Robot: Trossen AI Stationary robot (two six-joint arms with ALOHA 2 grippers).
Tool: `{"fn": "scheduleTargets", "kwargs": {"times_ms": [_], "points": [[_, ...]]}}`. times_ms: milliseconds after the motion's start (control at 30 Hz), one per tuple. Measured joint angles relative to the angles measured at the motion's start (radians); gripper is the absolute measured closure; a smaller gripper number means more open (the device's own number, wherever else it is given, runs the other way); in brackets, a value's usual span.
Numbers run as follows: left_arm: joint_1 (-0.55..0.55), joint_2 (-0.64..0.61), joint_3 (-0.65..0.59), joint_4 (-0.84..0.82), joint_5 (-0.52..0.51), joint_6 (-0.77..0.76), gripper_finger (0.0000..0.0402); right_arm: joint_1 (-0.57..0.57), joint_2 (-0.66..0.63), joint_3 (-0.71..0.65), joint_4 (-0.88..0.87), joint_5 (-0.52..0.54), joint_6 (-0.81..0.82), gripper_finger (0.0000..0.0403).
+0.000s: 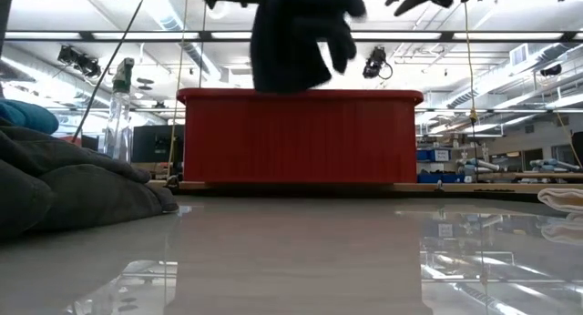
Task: Fold laundry
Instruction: Fold the black shorts
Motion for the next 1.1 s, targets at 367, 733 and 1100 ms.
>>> {"fn": "scheduleTargets", "kwargs": {"times_ms": [367,733,1100], "points": [[-0.335,0.210,-0.077,0.174,-0.293,-0.129,0.0385,0.260,-0.369,-0.637,0.229,-0.003,0.265,0.0244],[-0.372,0.334,-0.288,0.152,-0.392,-0.256,0.0320,0.479,-0.530,-1.085,0.493,-0.001,0.519,0.0244],[-0.272,0.184,-0.347,-0.014,-0.379,-0.324,0.0150,0.639,-0.426,-1.336,0.906,0.000,0.674,0.0244]]}}
